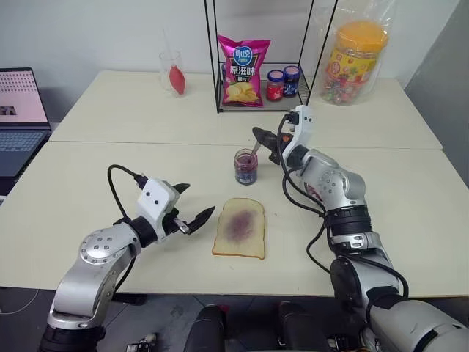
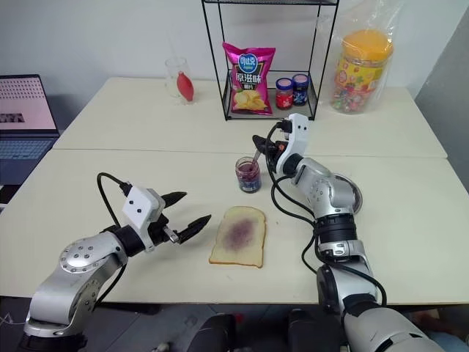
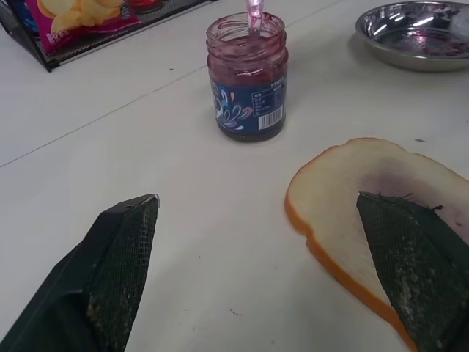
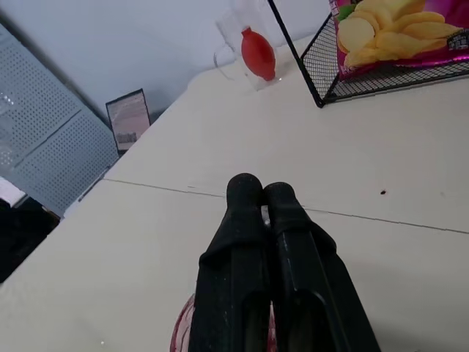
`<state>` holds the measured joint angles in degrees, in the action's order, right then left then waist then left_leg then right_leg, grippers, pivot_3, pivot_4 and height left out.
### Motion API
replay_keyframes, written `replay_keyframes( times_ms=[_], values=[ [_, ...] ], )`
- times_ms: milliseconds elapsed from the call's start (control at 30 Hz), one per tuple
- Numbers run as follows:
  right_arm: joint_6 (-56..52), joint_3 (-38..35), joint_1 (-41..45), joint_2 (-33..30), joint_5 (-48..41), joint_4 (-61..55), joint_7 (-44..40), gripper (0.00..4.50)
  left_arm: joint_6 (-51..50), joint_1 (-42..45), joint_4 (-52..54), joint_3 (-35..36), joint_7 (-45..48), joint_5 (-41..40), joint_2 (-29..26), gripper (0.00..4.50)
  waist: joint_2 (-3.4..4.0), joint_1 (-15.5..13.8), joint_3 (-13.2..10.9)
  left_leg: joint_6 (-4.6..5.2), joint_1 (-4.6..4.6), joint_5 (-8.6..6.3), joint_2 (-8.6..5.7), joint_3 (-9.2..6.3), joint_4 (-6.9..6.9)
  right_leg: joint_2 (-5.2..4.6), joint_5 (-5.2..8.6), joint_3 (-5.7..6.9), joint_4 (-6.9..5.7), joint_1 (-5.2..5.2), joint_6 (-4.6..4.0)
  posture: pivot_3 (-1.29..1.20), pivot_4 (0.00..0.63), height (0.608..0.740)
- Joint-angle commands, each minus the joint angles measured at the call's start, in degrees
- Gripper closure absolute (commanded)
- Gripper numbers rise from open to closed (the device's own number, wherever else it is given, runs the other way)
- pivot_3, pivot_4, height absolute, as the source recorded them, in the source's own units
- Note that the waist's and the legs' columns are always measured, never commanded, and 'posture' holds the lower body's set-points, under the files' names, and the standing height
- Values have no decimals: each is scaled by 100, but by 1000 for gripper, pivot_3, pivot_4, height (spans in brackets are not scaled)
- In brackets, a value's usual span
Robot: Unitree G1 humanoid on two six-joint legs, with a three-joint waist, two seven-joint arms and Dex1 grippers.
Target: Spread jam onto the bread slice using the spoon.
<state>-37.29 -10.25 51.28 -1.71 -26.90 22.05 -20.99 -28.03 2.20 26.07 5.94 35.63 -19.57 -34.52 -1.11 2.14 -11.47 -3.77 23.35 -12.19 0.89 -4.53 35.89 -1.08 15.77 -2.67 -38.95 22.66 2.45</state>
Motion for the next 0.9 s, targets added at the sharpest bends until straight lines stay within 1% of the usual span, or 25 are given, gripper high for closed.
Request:
replay_keyframes(
  times_ms=[33, 800, 900],
  values=[
    [-55, -186, 251, 61, -281, -279, 94, 4491, 175, 57, 19, 17, 10, 32, 14, 0, 0, 4, 0, 0, 0, 0, 0, 0, 0, 0, 0, 0, 0, 0, 0, 0, 150, 740],
    [-64, -520, 419, 30, -558, -173, 328, 4491, 207, 193, -44, -143, 29, 64, 13, 0, 1, 25, 0, 0, 2, 0, 0, 1, -2, 0, 1, 0, 1, 3, 0, 0, 150, 740],
    [-198, -661, 429, 92, -740, -167, 440, 4491, 202, 230, -48, -172, 23, 66, 21, 0, 0, 25, 0, 0, 2, 0, 0, 1, -3, 0, 1, 0, 1, 3, 0, 0, 150, 740]
  ],
)
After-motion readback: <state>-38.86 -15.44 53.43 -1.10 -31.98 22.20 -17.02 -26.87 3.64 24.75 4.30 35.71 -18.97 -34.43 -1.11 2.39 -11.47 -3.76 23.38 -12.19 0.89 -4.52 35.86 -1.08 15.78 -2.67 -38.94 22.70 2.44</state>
